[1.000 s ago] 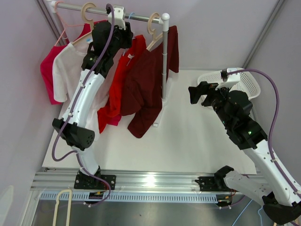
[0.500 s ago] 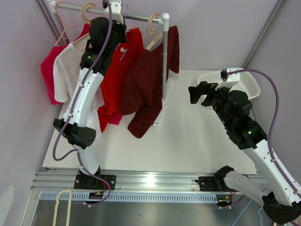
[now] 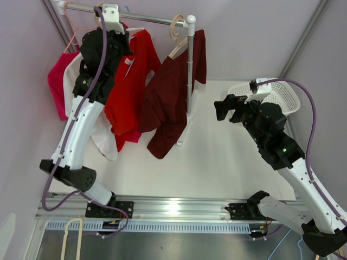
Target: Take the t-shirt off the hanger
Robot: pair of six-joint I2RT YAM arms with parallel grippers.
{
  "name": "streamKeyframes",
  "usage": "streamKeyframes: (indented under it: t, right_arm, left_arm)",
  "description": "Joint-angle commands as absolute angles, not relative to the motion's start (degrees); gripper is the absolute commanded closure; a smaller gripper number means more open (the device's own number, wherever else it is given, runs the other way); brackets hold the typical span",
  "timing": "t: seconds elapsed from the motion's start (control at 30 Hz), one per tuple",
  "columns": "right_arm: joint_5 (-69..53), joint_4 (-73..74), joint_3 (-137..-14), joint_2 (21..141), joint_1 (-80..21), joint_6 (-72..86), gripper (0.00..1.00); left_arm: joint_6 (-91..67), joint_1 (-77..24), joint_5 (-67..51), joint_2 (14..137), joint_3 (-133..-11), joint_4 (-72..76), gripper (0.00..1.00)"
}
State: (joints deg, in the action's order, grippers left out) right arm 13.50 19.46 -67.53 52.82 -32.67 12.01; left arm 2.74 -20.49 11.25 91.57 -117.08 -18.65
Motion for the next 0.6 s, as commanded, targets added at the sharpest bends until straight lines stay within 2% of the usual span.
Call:
streamKeyframes:
  t: [0.0,0.17,0.2,0.27,0.4,0.57]
  right_arm:
    - [7.94,19.25,-67.33,53.17,-32.96,11.96,0.00]
    - [0.70,18.90,-68.37,54.66,-34.80,11.43,0.00]
    - [0.18,18.98,-68.81,55.54,-36.72,11.25,0.03]
    - [-1.67,19.34,-69.95,56.51,-39.45,10.81,0.04]
    - [-0.97,15.22,-70.05,58.35,-51.20,8.10,0.03]
    - [-1.14,5.12,-66.90,60.29,-61.25,4.66,0.03]
  left_arm:
    - [0.80,-20.83,14.05,86.75,-116.10,-12.64,0.99]
    - [-6.75,-23.81,27.75,82.80,-112.60,-19.86,0.99]
    - [-7.72,-24.34,34.13,81.92,-111.63,-20.21,0.99]
    - [-9.40,-25.83,39.26,79.72,-109.25,-21.88,0.99]
    - [-11.60,-28.21,55.24,78.66,-108.46,-26.69,0.99]
    - [-15.29,-31.37,65.29,78.49,-110.13,-35.24,0.99]
